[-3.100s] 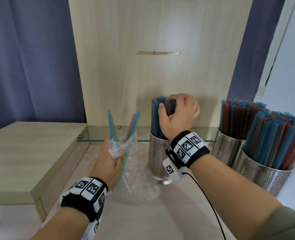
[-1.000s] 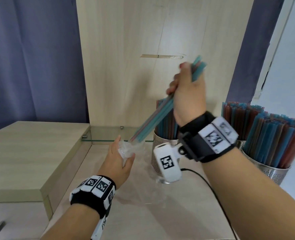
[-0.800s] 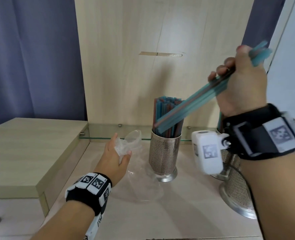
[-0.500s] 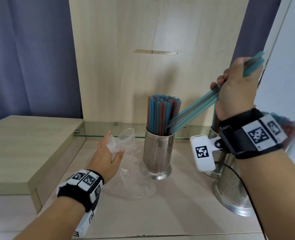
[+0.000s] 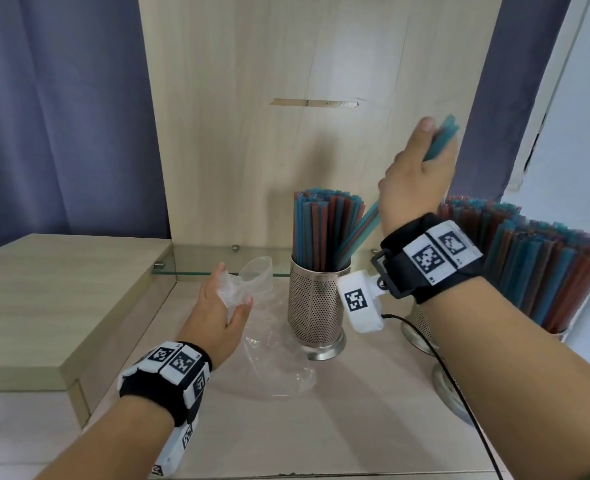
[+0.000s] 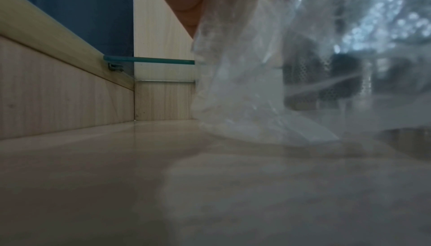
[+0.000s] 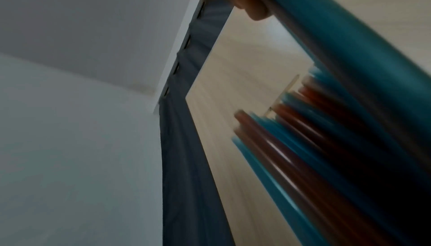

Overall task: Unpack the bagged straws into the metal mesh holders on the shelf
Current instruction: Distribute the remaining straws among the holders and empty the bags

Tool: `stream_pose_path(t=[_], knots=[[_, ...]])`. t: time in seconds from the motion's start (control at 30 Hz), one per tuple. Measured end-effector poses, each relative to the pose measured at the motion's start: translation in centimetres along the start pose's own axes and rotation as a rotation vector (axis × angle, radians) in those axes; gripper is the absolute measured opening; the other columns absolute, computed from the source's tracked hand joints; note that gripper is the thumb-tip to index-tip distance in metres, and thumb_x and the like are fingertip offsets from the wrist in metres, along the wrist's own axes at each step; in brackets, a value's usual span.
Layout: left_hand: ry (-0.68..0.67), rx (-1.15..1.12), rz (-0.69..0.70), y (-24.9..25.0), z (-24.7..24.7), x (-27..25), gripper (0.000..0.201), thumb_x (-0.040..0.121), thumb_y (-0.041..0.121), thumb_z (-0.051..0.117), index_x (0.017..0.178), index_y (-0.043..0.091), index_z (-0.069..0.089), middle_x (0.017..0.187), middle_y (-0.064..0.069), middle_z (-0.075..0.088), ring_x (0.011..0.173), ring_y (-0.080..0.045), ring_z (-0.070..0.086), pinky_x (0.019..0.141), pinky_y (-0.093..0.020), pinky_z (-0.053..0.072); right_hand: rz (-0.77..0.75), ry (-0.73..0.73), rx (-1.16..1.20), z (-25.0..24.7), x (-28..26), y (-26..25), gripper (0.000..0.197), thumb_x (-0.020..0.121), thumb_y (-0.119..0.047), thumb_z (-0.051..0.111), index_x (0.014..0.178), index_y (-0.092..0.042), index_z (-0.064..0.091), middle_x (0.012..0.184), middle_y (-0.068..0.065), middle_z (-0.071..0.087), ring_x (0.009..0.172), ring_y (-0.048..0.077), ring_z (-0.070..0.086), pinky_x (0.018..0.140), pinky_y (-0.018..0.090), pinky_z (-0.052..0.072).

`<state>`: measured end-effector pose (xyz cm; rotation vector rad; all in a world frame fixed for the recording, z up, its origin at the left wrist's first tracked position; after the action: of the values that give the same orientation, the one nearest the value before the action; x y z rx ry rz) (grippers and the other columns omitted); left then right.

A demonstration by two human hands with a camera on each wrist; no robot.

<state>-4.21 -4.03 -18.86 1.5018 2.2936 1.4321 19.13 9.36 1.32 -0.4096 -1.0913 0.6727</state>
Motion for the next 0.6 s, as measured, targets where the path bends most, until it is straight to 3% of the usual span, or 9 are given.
stream_pose_path(t=[0.1,0.23,0.3,0.33,0.43,0.53,0.6], knots=[[-0.002,-0.006,-0.001,-0.1,0.0,0.1,0.075,0.097,0.037,0.05,0.156,0.017,0.008,0.16,-0.006,0.018,0.142,-0.022,0.032,0.102,-0.023,0.028,0.004,-0.161,-0.055,2.0,-0.8,1.0,0.027,0.089,-0.061,0.04,0.082,-0.035,0.044,0.064,-0.011,0.04,0.057,0.013,0.04,0.065,0.036,0.037],[0.007,-0.012,0.002,-0.4,0.1,0.2,0.074,0.097,0.038,0.05,0.155,0.017,0.009,0.159,-0.007,0.023,0.141,-0.022,0.034,0.102,-0.024,0.029,-0.008,-0.259,-0.12,2.9,-1.4,1.9,0.026,0.096,-0.05,0.038,0.078,-0.032,0.042,0.061,-0.009,0.04,0.055,0.012,0.04,0.061,0.033,0.038],[0.007,-0.01,0.004,-0.4,0.1,0.2,0.075,0.097,0.038,0.05,0.155,0.017,0.008,0.159,-0.007,0.023,0.141,-0.022,0.034,0.102,-0.024,0.029,-0.046,-0.324,-0.224,3.1,-2.0,2.2,0.028,0.102,-0.04,0.037,0.077,-0.029,0.041,0.065,-0.007,0.044,0.059,0.009,0.045,0.062,0.026,0.041],[0.007,-0.011,0.003,-0.4,0.1,0.2,0.075,0.097,0.038,0.05,0.155,0.017,0.008,0.159,-0.007,0.022,0.141,-0.021,0.033,0.102,-0.023,0.028,-0.061,-0.347,-0.287,3.2,-2.2,2.5,0.029,0.102,-0.04,0.036,0.075,-0.029,0.04,0.068,-0.006,0.046,0.065,0.011,0.049,0.067,0.026,0.043],[0.01,-0.011,0.01,-0.5,0.1,0.3,0.075,0.097,0.037,0.05,0.155,0.017,0.008,0.16,-0.006,0.021,0.142,-0.02,0.031,0.103,-0.023,0.027,-0.07,-0.351,-0.532,2.8,-2.6,3.1,0.032,0.1,-0.045,0.035,0.072,-0.03,0.035,0.084,-0.003,0.046,0.092,0.025,0.05,0.086,0.042,0.037],[0.011,-0.014,0.012,-0.6,0.1,0.3,0.075,0.096,0.038,0.05,0.155,0.016,0.009,0.16,-0.006,0.021,0.143,-0.02,0.031,0.107,-0.026,0.028,0.03,-0.428,-0.704,2.5,-3.8,4.4,0.033,0.102,-0.039,0.039,0.071,-0.029,0.036,0.104,-0.001,0.04,0.11,0.023,0.039,0.098,0.039,0.022],[0.01,-0.018,0.014,-0.6,0.1,0.3,0.075,0.096,0.039,0.05,0.155,0.016,0.009,0.16,-0.006,0.021,0.142,-0.021,0.032,0.109,-0.029,0.03,0.064,-0.459,-0.708,2.2,-4.3,5.2,0.027,0.1,-0.042,0.042,0.076,-0.029,0.044,0.109,-0.002,0.037,0.117,0.022,0.037,0.103,0.038,0.018]])
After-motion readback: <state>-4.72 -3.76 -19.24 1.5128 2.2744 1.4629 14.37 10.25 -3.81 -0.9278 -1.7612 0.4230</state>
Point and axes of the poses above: each hand's wrist, its own x-axis towards the middle knuckle, its own z-axis out of the palm, y = z × x, the point moved 6 cm from there along x, towards the middle knuckle
